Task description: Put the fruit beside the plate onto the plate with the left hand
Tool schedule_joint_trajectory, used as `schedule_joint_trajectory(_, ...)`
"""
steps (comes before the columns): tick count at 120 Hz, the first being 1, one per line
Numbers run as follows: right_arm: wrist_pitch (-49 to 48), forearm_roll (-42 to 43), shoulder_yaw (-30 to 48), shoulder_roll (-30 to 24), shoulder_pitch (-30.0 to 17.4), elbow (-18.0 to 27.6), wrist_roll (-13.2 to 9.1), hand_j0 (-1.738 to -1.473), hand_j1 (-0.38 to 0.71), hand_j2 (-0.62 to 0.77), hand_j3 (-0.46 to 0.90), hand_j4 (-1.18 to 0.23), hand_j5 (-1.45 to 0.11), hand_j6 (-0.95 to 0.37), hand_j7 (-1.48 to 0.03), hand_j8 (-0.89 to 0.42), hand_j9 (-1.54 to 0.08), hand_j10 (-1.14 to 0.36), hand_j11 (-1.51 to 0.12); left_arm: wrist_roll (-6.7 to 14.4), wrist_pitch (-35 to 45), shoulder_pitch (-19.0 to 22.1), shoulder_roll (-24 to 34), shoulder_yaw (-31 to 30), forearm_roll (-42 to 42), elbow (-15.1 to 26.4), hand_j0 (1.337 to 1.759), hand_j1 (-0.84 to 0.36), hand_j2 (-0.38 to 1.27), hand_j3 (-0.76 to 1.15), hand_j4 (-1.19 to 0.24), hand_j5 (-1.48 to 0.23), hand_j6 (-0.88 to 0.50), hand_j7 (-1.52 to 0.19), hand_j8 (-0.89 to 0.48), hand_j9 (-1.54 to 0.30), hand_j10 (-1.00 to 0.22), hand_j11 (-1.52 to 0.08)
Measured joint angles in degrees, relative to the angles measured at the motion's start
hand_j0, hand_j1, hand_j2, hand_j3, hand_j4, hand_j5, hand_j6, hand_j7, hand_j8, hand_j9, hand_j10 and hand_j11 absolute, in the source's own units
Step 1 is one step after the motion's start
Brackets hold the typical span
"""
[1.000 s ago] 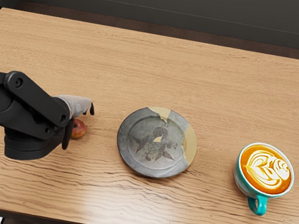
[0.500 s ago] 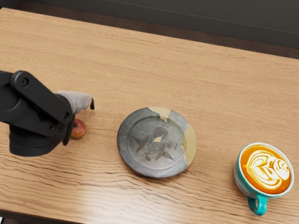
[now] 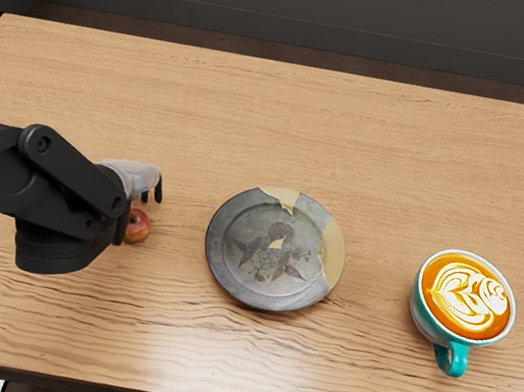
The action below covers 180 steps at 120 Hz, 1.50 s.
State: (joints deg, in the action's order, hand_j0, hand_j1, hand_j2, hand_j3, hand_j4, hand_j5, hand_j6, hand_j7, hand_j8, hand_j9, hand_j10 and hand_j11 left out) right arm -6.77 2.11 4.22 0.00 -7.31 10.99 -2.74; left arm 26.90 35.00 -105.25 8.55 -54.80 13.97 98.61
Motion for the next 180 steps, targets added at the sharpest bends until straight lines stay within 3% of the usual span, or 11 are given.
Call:
schedule_joint_trajectory(103,0.0,0.0,0.0,0.0,0.01,0.0,0.0,-1.658,-0.33,0.0,0.0,-0.02,-0.02,-0.02,-0.02,-0.02,-0.02,-0.02,-0.02,-0.07,-0.03,0.04,-0.73,0.39,-0.14,0.34,1.657,-0.26,0.15,0.0,-0.52,-0.69,-0.52,-0.69,-0.52,-0.69,-0.52,-0.69)
schedule_joint_trajectory(158,0.0,0.0,0.0,0.0,0.01,0.01,0.01,-1.658,-0.33,0.0,0.0,-0.02,-0.02,-0.02,-0.02,-0.02,-0.02,-0.02,-0.02,0.11,-0.1,0.28,-0.96,0.19,-0.93,0.29,1.645,-0.31,0.19,0.0,-0.62,-0.81,-0.47,-0.85,-0.43,-0.86,-0.6,-0.85)
schedule_joint_trajectory(180,0.0,0.0,0.0,0.0,0.01,0.02,0.01,-1.658,-0.33,0.0,0.0,-0.01,-0.02,-0.02,-0.02,-0.02,-0.02,-0.02,-0.02,0.08,0.28,1.0,-1.17,0.12,-3.22,0.26,1.646,-0.27,0.23,0.0,-0.69,-0.76,-0.54,-0.83,-0.49,-0.88,-0.63,-0.88)
